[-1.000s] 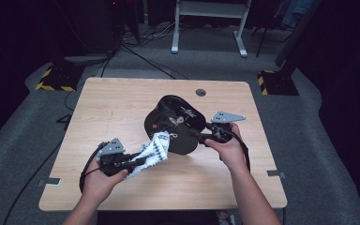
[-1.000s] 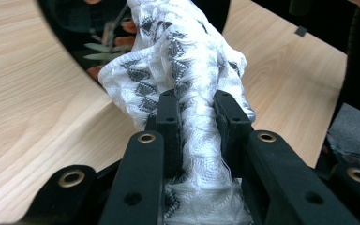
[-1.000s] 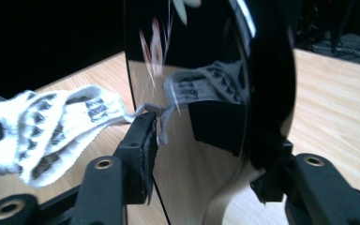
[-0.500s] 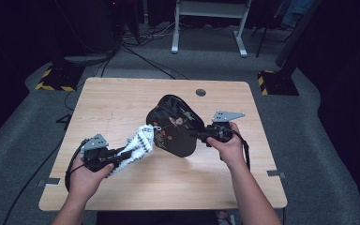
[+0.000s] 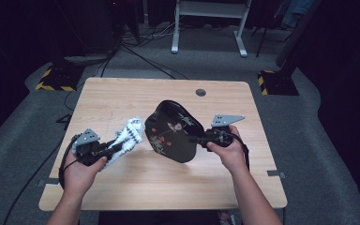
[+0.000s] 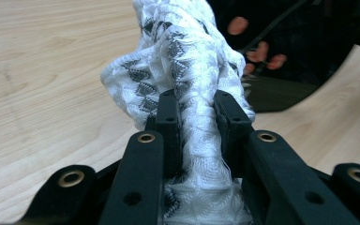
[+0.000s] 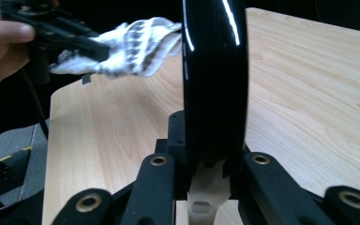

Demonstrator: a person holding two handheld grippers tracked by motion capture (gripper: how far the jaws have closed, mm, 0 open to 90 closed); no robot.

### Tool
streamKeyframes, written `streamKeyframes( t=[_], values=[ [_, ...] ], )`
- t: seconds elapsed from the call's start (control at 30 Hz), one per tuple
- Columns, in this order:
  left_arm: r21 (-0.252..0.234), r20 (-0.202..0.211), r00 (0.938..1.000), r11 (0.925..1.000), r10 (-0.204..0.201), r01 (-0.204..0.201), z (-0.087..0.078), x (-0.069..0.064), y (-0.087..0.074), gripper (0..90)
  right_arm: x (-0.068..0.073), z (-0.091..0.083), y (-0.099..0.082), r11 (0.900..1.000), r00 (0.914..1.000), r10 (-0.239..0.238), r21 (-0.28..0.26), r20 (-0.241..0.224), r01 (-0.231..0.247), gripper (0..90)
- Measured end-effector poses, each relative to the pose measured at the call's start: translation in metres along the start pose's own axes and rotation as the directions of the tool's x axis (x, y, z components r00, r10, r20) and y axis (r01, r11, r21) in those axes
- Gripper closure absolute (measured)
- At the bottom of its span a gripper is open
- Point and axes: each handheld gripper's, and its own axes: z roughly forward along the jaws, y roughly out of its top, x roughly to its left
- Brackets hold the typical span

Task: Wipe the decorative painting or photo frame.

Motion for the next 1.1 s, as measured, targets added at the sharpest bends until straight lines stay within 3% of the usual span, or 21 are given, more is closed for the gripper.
streamKeyframes(
  t=[0.1,0.17,0.33,0.43,0.53,0.67,0.9,0.97,1.1],
  values=[
    [0.01,-0.065,0.9979,0.9999,-0.007,0.007,0.004,0.007,0.001,75.1,0.004,0.0,-0.001,1.0,0.9999,-0.004,0.005,-0.011,0.004,80.7],
    [0.01,-0.086,0.9961,0.9997,-0.019,0.02,0.007,0.009,0.002,75.1,0.009,0.0,-0.001,0.9999,0.9999,-0.006,0.01,-0.015,0.007,80.7],
    [0.037,-0.108,0.9941,0.9993,0.01,-0.006,0.02,0.002,0.01,75.1,0.018,0.001,-0.002,0.9998,1.0,-0.009,0.015,0.001,0.009,80.7],
    [0.058,-0.121,0.9905,0.9966,0.066,-0.059,0.03,-0.009,0.019,75.1,0.023,0.001,-0.002,0.9998,0.9999,-0.004,0.021,0.013,0.004,80.8],
    [0.044,-0.058,0.9942,0.9952,0.09,-0.088,0.036,-0.024,0.029,75.1,0.026,0.0,-0.003,0.9996,0.9997,-0.007,0.028,0.024,0.006,80.8],
    [0.032,0.0,0.9929,0.9924,0.119,-0.119,0.041,-0.04,0.038,75.1,0.028,0.0,-0.003,0.9994,0.9995,-0.011,0.033,0.028,0.01,80.8],
    [0.005,0.058,0.9895,0.9911,0.132,-0.133,0.05,-0.062,0.054,75.1,0.03,0.0,-0.003,0.9989,0.9994,-0.019,0.043,0.029,0.018,80.7],
    [0.004,0.06,0.9851,0.9868,0.161,-0.162,0.051,-0.07,0.061,75.1,0.031,0.0,-0.003,0.9989,0.9994,-0.021,0.044,0.027,0.02,80.7],
    [0.006,0.058,0.9824,0.984,0.178,-0.178,0.052,-0.078,0.068,75.1,0.032,0.001,-0.003,0.9987,0.9993,-0.021,0.048,0.031,0.019,80.6]
  ],
)
